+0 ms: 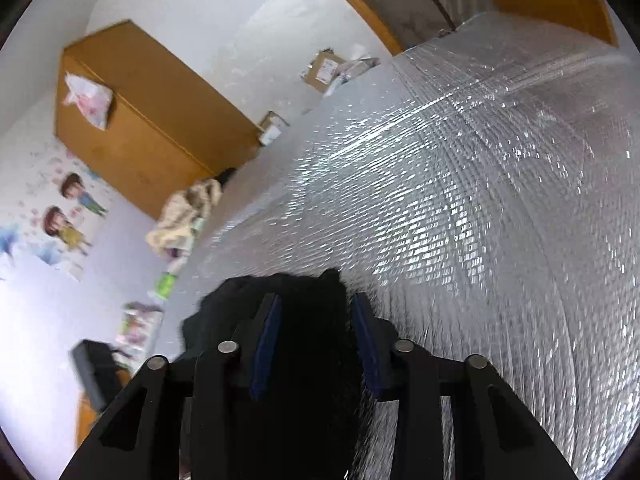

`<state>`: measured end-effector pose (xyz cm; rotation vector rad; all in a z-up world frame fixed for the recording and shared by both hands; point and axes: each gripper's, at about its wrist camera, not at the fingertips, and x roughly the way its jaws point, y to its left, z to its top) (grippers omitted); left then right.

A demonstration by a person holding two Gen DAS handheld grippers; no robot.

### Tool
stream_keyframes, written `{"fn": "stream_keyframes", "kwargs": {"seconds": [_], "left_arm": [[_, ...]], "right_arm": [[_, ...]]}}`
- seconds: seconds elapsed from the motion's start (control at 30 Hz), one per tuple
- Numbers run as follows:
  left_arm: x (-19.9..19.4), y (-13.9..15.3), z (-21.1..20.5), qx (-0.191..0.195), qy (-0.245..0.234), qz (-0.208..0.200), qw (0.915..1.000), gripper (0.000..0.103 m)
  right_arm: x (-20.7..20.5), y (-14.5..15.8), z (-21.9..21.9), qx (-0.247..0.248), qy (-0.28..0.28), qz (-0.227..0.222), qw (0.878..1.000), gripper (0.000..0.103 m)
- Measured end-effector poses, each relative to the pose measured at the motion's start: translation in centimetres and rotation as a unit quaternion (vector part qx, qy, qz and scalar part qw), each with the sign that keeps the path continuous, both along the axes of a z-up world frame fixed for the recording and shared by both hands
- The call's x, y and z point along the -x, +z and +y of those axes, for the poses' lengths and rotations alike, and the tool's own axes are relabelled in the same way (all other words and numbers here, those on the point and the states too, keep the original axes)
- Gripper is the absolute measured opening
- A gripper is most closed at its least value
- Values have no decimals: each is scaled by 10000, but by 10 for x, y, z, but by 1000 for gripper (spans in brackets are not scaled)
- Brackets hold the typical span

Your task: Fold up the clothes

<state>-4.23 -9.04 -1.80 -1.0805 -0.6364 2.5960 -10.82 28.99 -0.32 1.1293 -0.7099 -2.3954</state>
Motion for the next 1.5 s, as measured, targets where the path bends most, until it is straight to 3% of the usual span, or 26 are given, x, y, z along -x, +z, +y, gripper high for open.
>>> {"fn": "stream_keyframes", "kwargs": {"seconds": [0.13, 0.27, 0.43, 0.67, 0.8, 0.97, 1.1, 1.17, 1.27, 1.5], "left_arm": [[1, 0, 3, 63, -9, 14, 10000, 10], [0, -1, 1, -18, -15, 4, 10000, 10], [2, -2, 0, -81, -20, 0, 10000, 10], [0, -3, -3, -108, -29, 5, 9999, 10], [-4, -2, -7, -209, -34, 49, 9998, 10], [-27, 13, -9, -17, 42, 334, 9994, 10], [-44, 30, -10, 185, 117, 570, 9981, 10], [-45, 41, -6, 291, 70, 720, 9970, 10], [-29, 50, 10, 506, -167, 831, 9951, 10], [2, 49, 38, 922, -409, 614, 9930, 10]], "right_arm": [[16, -14, -4, -355, -108, -153, 9992, 10], [12, -10, -4, -402, -124, -67, 9991, 10], [-20, -3, 8, -70, -12, 94, 9999, 12], [-72, -14, 2, -617, 535, 39, 9967, 12], [-81, -12, 10, -698, 516, -19, 9962, 12], [-85, 5, 5, -826, 500, 417, 9945, 14], [-79, 14, -5, -989, 466, 658, 9918, 25], [-72, 17, -13, -998, 565, 718, 9908, 25], [-59, 17, -26, -1016, 601, 721, 9904, 22], [-21, 21, -53, -1185, 571, 737, 9886, 15]]}}
